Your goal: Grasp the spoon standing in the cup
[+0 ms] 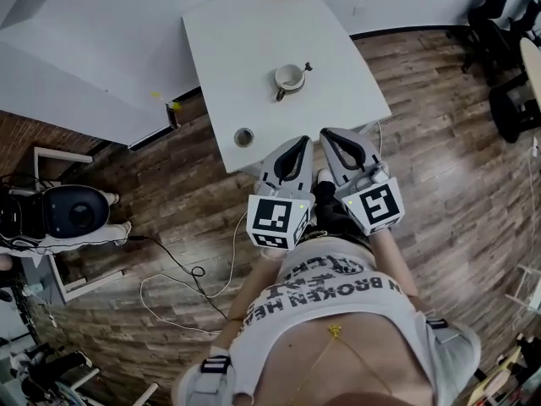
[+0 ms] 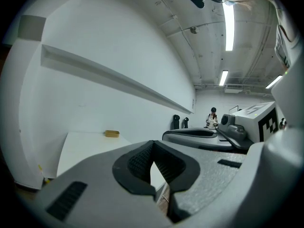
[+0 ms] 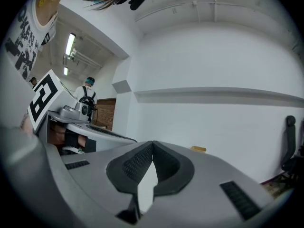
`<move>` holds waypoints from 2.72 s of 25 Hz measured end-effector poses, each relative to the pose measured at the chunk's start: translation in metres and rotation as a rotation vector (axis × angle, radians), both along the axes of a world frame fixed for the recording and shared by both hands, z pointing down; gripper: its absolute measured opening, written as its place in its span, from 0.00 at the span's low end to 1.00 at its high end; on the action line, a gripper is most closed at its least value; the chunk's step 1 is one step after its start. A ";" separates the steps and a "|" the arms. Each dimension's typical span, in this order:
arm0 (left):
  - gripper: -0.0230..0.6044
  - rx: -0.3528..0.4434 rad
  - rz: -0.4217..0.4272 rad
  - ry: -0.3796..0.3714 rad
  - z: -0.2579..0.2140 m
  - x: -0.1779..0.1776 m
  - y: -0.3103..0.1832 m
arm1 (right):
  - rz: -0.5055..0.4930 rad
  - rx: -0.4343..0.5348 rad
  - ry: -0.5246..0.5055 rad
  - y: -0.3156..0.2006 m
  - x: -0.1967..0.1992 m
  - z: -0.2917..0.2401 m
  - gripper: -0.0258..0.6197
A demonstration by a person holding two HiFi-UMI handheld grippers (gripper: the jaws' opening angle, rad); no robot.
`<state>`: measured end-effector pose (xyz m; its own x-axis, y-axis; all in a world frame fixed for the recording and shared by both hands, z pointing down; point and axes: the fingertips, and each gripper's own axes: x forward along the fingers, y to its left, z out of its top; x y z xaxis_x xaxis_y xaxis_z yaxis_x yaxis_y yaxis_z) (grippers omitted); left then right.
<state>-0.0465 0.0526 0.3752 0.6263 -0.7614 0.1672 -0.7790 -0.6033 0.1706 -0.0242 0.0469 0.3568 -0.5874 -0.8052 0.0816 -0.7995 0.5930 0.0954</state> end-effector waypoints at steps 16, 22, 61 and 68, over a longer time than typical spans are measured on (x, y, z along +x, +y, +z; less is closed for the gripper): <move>0.03 -0.012 -0.136 -0.029 0.002 0.042 -0.113 | -0.132 -0.005 0.000 -0.118 0.046 0.003 0.05; 0.03 -0.019 -0.211 -0.034 0.008 0.052 -0.132 | -0.206 -0.009 0.012 -0.142 0.057 0.008 0.05; 0.03 -0.025 -0.053 -0.009 0.018 -0.019 -0.235 | -0.018 -0.071 0.036 -0.236 0.000 0.027 0.05; 0.03 -0.036 -0.055 -0.001 0.030 -0.038 -0.244 | 0.006 -0.093 0.069 -0.246 -0.006 0.043 0.05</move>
<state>-0.0844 -0.1917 0.4055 0.5837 -0.7879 0.1960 -0.8109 -0.5533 0.1904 -0.0304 -0.1989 0.3999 -0.5731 -0.7956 0.1963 -0.7964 0.5972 0.0957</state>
